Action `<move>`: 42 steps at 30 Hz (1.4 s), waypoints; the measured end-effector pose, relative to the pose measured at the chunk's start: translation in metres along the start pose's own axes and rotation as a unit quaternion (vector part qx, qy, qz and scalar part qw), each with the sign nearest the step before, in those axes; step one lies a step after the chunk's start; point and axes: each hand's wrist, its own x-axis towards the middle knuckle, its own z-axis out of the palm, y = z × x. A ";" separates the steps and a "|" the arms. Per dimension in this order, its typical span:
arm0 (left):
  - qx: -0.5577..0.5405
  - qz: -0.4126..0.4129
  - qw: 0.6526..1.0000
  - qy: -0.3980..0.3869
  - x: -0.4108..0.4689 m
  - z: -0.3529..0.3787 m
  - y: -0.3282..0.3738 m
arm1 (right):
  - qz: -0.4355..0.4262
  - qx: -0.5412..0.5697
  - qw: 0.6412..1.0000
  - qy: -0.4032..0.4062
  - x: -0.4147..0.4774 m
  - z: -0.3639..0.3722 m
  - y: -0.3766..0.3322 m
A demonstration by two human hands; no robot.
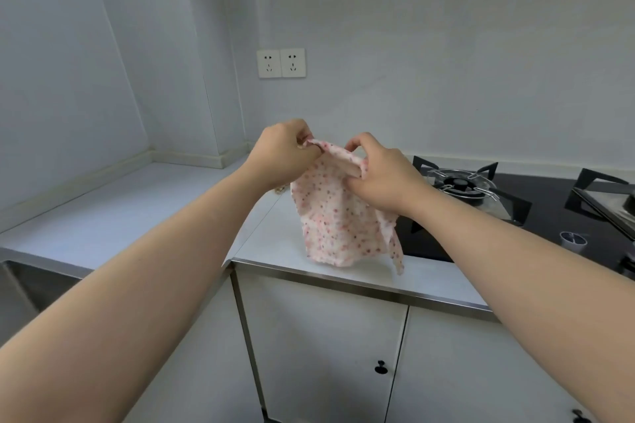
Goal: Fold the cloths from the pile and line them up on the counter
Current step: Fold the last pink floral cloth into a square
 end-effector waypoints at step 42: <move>-0.252 -0.159 0.948 -0.110 0.003 -0.045 -0.004 | 0.038 0.204 0.978 0.004 0.013 -0.005 -0.036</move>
